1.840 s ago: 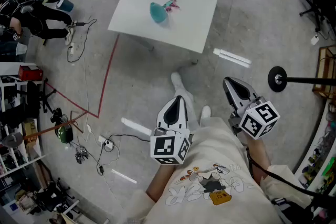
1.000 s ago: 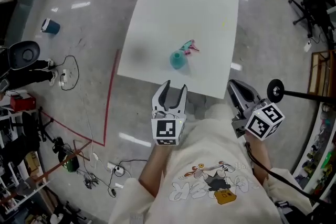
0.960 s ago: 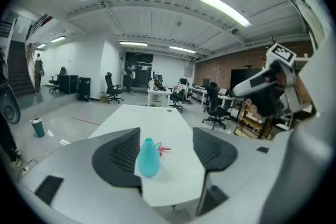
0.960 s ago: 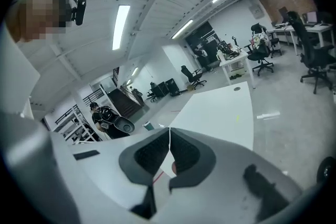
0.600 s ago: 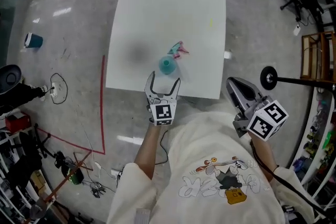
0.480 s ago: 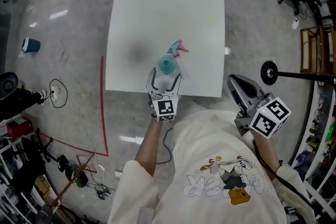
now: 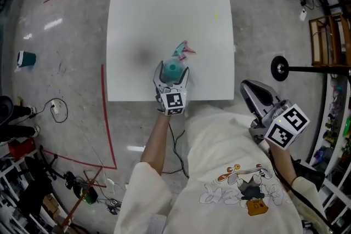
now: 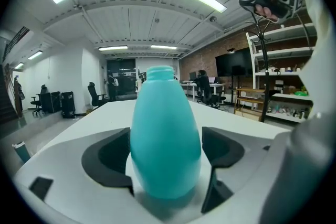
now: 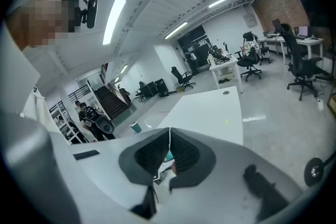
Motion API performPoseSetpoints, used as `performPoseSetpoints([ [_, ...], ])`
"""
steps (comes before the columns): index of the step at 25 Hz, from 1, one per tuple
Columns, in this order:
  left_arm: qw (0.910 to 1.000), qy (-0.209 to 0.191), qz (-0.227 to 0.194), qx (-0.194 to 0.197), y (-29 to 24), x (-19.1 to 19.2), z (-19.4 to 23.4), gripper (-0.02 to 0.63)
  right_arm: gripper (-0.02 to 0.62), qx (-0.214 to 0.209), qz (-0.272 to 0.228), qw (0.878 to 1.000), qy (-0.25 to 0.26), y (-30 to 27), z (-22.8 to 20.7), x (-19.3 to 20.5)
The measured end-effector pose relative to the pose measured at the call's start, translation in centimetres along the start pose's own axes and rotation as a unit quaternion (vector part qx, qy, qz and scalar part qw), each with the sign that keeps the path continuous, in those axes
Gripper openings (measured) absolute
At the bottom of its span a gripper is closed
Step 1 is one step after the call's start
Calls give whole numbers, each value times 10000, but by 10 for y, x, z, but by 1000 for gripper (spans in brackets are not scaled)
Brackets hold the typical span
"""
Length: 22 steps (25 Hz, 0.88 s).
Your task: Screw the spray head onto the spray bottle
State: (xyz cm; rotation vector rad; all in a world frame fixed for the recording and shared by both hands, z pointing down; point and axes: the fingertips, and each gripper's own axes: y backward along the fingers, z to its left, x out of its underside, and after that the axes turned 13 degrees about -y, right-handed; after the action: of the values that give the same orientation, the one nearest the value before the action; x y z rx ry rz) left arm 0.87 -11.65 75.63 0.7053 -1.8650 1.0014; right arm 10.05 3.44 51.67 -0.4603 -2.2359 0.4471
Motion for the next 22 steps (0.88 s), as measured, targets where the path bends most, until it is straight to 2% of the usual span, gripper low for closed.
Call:
performPoseSetpoints([
  [9, 9999, 50, -29, 129, -15, -7, -1, 405, 6, -33, 25, 10000, 16, -1, 9, 5],
  [16, 9998, 42, 172, 116, -7, -20, -3, 399, 8, -187, 211, 9995, 130, -3, 9, 6],
  [19, 9998, 52, 177, 23, 15, -34, 3, 399, 8, -338, 408, 9985, 165, -16, 11, 6],
  [22, 9998, 53, 164, -58, 38, -47, 12, 399, 8, -519, 980, 9937, 160, -54, 10, 12],
])
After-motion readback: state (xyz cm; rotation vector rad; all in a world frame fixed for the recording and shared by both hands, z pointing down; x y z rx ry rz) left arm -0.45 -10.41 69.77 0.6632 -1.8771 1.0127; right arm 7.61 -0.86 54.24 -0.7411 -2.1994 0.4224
